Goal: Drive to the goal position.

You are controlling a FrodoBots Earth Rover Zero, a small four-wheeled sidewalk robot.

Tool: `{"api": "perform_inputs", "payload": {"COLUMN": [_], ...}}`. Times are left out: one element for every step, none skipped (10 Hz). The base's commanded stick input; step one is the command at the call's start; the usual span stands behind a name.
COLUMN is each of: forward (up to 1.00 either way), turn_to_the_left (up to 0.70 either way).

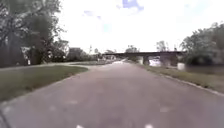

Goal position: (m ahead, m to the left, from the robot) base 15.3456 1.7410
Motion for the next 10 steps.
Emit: {"api": "perform_inputs", "payload": {"forward": [1.00, 1.00, 1.00, 1.00, 1.00, 1.00, 1.00, 1.00, 1.00, 1.00], "turn_to_the_left": [0.00, 0.00, 0.00, 0.00, 0.00, 0.00, 0.00, 0.00, 0.00, 0.00]}}
